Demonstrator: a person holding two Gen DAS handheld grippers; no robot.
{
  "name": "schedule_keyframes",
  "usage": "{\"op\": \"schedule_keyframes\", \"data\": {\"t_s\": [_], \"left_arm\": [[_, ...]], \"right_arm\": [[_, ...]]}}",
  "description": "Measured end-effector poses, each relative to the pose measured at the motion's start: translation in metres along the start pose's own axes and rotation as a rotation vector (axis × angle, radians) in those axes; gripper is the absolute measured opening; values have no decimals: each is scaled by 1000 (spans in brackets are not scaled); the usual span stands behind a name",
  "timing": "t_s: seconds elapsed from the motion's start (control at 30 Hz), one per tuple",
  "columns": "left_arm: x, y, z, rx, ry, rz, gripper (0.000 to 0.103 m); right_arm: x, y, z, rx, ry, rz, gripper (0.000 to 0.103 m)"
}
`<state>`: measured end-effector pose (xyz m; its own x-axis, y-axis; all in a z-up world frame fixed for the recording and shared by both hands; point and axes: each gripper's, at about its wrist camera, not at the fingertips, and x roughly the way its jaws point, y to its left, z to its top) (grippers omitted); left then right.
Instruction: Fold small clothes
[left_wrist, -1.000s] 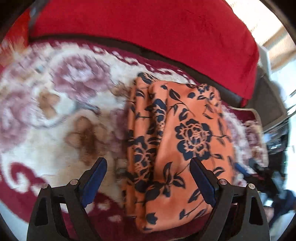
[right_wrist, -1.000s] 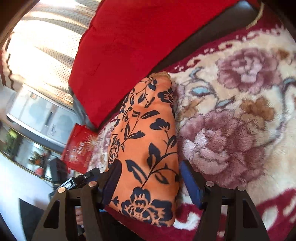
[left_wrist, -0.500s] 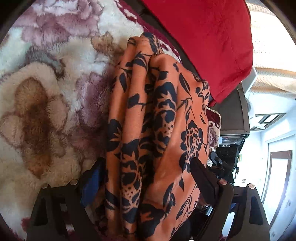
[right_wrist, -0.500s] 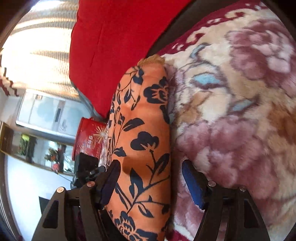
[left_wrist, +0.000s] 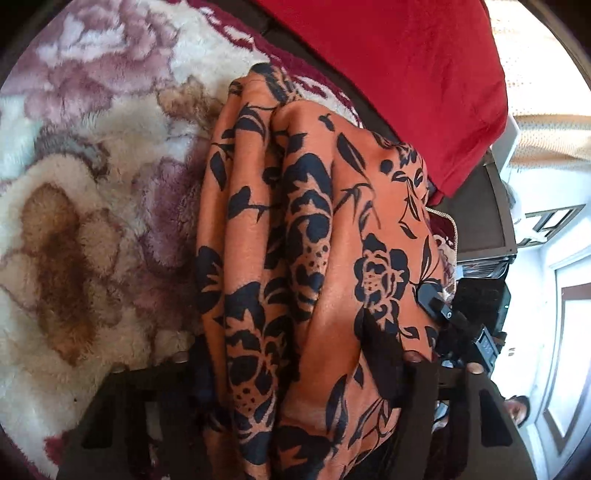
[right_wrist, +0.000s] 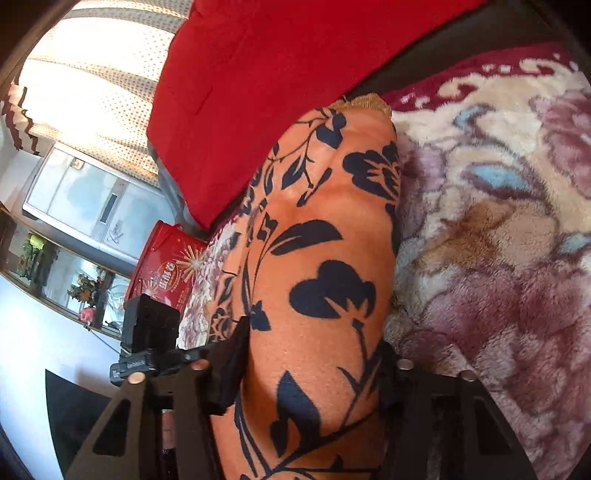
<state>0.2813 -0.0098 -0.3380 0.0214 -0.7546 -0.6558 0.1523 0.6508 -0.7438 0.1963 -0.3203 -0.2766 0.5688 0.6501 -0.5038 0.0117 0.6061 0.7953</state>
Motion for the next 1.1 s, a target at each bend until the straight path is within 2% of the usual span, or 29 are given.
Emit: {"op": "schedule_keyframes", "data": {"t_s": [0.07, 0.17, 0.3, 0.43, 0.53, 0.63, 0.7, 0.73, 0.77, 0.8, 0.83, 0.9, 1.0, 1.1], "left_arm": [[-1, -14, -2, 26, -18, 17, 53], [-4, -44, -4, 88, -43, 71, 50], [-4, -88, -8, 146, -58, 82, 49], [6, -140, -11, 212, -92, 73, 49], [31, -172, -11, 257, -93, 110, 49], [67, -187, -10, 290, -85, 200, 49], [96, -187, -11, 285, -58, 300, 51], [109, -185, -14, 280, -47, 365, 58], [111, -185, -17, 281, -63, 372, 61], [111, -188, -20, 282, -75, 373, 61], [110, -192, -23, 289, -79, 382, 61], [105, -203, -31, 322, -84, 423, 61], [91, -218, -46, 393, -151, 517, 61], [80, -232, -69, 487, -248, 654, 65]], "right_arm": [[-6, 7, 1, -6, -20, 9, 49], [-17, 21, 4, -37, -41, 23, 46], [-43, 36, 11, -90, -83, 27, 46], [-88, 25, 21, -87, -149, 48, 46], [-112, 0, 26, -41, -170, 58, 46], [-115, -35, 27, 14, -167, 72, 46], [-105, -61, 26, 59, -126, 43, 49], [-96, -76, 24, 91, -83, -3, 55], [-92, -86, 22, 120, -59, -35, 55], [-94, -91, 20, 138, -68, -12, 56], [-101, -88, 20, 138, -77, -14, 62], [-117, -75, 22, 107, -102, -109, 68], [-149, -45, 20, 8, -169, -166, 68], [-173, -5, 7, -139, -229, -203, 66]]}}
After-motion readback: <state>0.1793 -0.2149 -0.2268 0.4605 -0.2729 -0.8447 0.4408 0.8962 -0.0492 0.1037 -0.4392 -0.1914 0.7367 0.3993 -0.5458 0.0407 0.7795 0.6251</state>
